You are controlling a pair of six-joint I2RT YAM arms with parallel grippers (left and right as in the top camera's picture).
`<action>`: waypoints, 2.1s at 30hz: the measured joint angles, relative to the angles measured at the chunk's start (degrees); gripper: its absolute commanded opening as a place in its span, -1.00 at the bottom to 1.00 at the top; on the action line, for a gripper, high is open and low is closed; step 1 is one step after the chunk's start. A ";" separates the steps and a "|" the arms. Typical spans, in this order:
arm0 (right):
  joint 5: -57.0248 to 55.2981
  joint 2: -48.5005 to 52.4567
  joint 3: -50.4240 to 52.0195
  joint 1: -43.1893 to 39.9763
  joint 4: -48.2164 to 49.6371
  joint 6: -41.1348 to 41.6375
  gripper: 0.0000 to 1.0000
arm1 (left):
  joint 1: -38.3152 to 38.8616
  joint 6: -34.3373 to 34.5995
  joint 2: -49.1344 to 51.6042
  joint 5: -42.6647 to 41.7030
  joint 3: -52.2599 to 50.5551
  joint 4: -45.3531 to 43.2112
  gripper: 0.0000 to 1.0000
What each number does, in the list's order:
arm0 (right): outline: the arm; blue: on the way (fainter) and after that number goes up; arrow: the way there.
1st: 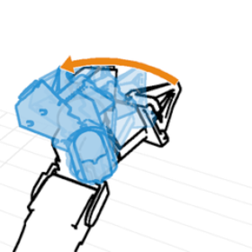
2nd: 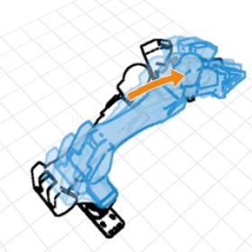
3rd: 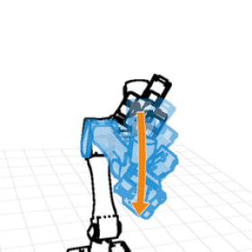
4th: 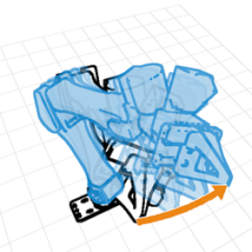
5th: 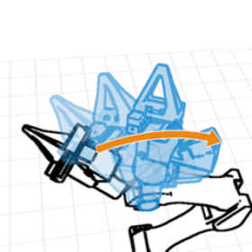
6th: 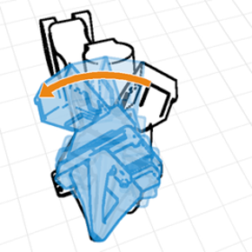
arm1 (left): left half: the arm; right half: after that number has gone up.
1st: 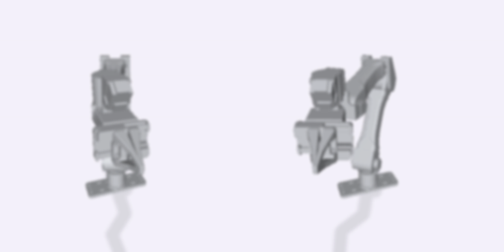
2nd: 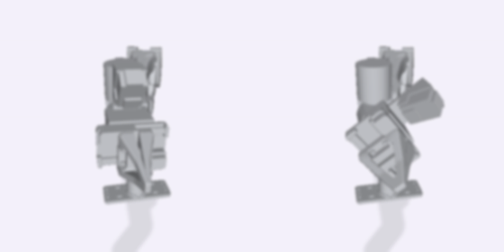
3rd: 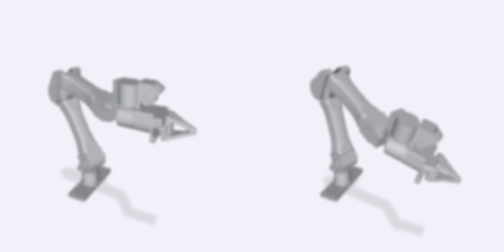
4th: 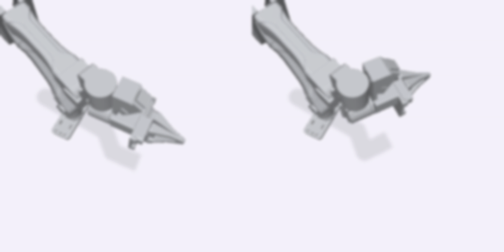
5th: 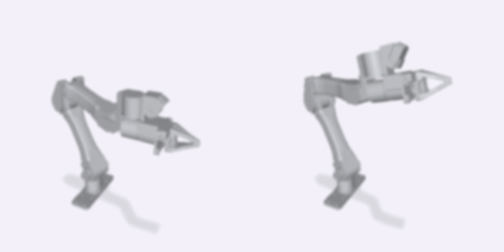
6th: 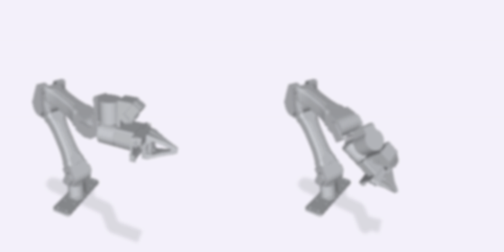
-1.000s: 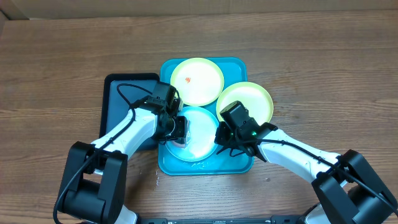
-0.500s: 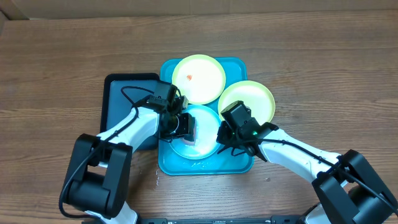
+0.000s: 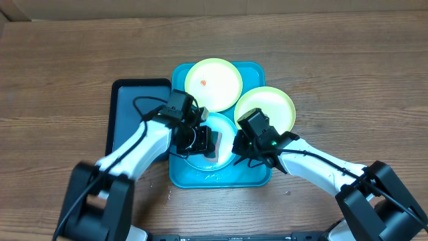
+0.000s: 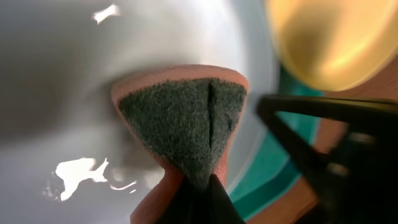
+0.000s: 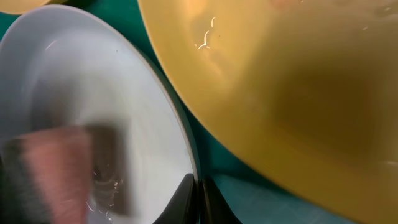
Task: Clean dirty plates on tray and stack at the side
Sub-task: 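Keep wiping the white plate with the sponge while the right gripper holds the yellow plate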
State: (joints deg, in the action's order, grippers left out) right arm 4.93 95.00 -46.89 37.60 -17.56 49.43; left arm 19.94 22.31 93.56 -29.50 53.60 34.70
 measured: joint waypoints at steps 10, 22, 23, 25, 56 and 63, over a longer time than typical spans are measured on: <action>0.90 0.00 0.00 0.31 0.09 0.02 -0.92 | 1.09 -0.42 -7.06 13.00 0.00 2.21 -0.92; 1.22 0.00 0.00 0.33 0.17 0.04 -0.92 | 1.09 -1.40 1.88 25.83 0.00 4.28 -0.92; 1.25 0.00 0.00 0.31 0.17 0.04 -0.92 | 1.07 -1.40 1.88 25.62 0.00 4.28 -0.92; 1.25 0.00 0.00 0.33 0.17 0.04 -0.92 | 1.07 -1.40 1.90 24.90 0.00 4.26 -0.92; 1.22 0.00 0.00 0.31 0.13 0.02 -0.92 | 1.09 -1.38 -4.04 26.05 2.34 4.52 -0.92; 1.22 0.00 0.00 0.31 0.13 0.04 -0.92 | 1.09 -1.44 1.42 28.24 2.34 4.35 -0.92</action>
State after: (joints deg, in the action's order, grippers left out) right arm 6.15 95.00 -46.89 37.91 -17.43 49.47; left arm 21.04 20.86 94.98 -1.26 55.94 39.05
